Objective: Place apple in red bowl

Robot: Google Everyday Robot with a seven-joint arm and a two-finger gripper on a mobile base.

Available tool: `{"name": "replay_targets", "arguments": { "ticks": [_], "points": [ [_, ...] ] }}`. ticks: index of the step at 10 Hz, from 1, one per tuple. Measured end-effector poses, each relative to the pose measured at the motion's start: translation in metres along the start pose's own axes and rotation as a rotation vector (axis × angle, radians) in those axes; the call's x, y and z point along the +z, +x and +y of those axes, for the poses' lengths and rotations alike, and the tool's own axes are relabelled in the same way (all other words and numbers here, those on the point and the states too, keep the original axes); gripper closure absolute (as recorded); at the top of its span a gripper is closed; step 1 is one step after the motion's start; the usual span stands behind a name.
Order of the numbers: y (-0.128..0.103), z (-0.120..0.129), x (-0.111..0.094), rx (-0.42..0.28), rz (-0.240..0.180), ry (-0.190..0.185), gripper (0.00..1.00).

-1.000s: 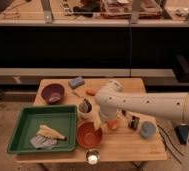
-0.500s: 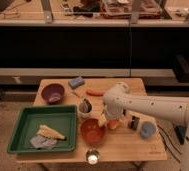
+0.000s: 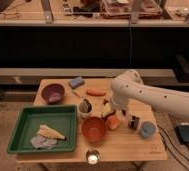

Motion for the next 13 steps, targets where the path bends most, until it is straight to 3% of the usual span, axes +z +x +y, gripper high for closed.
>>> {"name": "replay_targets", "arguments": {
  "ticks": [2, 5, 8, 13],
  "points": [
    [-0.004, 0.006, 0.002, 0.019, -0.022, -0.028, 0.2],
    [-0.015, 0.009, 0.031, 0.068, -0.082, -0.048, 0.22],
    [-0.02, 0.008, 0.038, 0.089, -0.104, -0.037, 0.25],
    [-0.049, 0.003, 0.065, 0.123, -0.17, 0.007, 0.25]
  ]
}}
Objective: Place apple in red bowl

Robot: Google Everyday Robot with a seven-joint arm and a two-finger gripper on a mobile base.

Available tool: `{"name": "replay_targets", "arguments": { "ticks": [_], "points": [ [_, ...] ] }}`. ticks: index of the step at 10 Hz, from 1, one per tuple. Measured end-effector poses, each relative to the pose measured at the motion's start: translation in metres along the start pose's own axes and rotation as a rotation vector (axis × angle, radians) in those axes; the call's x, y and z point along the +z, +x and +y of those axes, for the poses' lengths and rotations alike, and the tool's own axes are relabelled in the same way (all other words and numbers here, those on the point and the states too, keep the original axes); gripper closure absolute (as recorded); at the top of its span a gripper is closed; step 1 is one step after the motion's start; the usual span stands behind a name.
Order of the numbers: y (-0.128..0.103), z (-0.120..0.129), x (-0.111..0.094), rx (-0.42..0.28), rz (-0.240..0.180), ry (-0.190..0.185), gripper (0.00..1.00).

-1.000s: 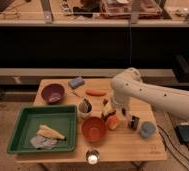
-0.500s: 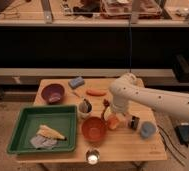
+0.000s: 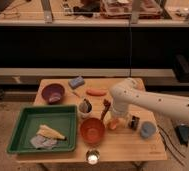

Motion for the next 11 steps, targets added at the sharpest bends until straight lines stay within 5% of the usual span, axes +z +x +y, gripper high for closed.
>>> {"name": "replay_targets", "arguments": {
  "ticks": [4, 8, 11],
  "points": [
    [-0.005, -0.01, 0.013, -0.003, -0.007, 0.03, 0.26],
    [-0.006, -0.017, 0.024, -0.028, 0.051, 0.049, 0.58],
    [0.002, -0.02, 0.031, -0.049, 0.08, 0.045, 0.42]
  ]
}}
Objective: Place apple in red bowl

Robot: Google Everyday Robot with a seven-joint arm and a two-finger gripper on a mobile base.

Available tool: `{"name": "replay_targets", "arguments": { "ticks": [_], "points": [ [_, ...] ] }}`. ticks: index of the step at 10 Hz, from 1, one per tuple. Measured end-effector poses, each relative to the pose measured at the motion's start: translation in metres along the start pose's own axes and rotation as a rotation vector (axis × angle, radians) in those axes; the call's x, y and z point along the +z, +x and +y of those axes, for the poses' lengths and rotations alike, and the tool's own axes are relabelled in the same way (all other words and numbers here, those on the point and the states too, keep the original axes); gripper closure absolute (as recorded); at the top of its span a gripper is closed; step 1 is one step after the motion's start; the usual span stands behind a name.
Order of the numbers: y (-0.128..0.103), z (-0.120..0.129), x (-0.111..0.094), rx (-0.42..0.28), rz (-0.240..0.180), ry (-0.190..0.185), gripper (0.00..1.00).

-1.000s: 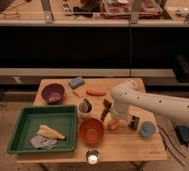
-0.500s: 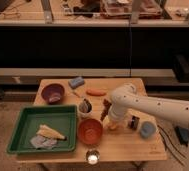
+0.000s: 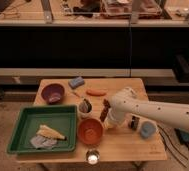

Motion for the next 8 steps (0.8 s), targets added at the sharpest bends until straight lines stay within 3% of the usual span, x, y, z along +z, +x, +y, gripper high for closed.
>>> {"name": "replay_targets", "arguments": {
  "ticks": [1, 4, 8],
  "points": [
    [0.003, 0.0, 0.001, -0.005, 0.008, -0.005, 0.38],
    [0.009, 0.005, -0.007, -0.007, 0.036, -0.017, 0.38],
    [0.01, 0.014, -0.06, -0.002, 0.102, -0.03, 0.38]
  ]
}}
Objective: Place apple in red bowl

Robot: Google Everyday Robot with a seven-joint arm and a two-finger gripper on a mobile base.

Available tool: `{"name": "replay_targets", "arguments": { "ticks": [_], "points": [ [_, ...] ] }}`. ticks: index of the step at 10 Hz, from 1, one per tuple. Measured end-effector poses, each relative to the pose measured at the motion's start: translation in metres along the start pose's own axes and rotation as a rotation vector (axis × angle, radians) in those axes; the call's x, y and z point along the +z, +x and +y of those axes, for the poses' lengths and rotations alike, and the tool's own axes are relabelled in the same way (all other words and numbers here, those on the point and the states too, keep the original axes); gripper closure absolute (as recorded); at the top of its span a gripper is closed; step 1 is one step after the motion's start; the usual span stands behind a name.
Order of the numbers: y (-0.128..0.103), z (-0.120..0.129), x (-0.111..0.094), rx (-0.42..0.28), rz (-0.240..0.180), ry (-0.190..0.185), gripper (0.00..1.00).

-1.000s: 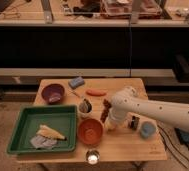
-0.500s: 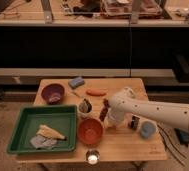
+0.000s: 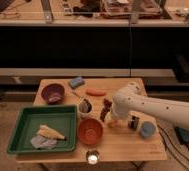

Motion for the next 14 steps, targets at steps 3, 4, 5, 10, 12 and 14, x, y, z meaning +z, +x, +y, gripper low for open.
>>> {"name": "replay_targets", "arguments": {
  "ticks": [3, 4, 5, 10, 12, 14],
  "points": [
    [0.004, 0.0, 0.003, -0.016, 0.02, 0.002, 0.38],
    [0.007, -0.001, 0.012, -0.025, 0.028, 0.001, 0.38],
    [0.011, -0.003, 0.025, -0.035, 0.036, 0.005, 0.38],
    [0.034, -0.007, 0.051, -0.088, 0.086, 0.0, 0.38],
    [0.037, -0.01, 0.05, -0.106, 0.092, -0.008, 0.42],
    [0.037, -0.01, 0.049, -0.118, 0.086, -0.006, 0.62]
  ]
}}
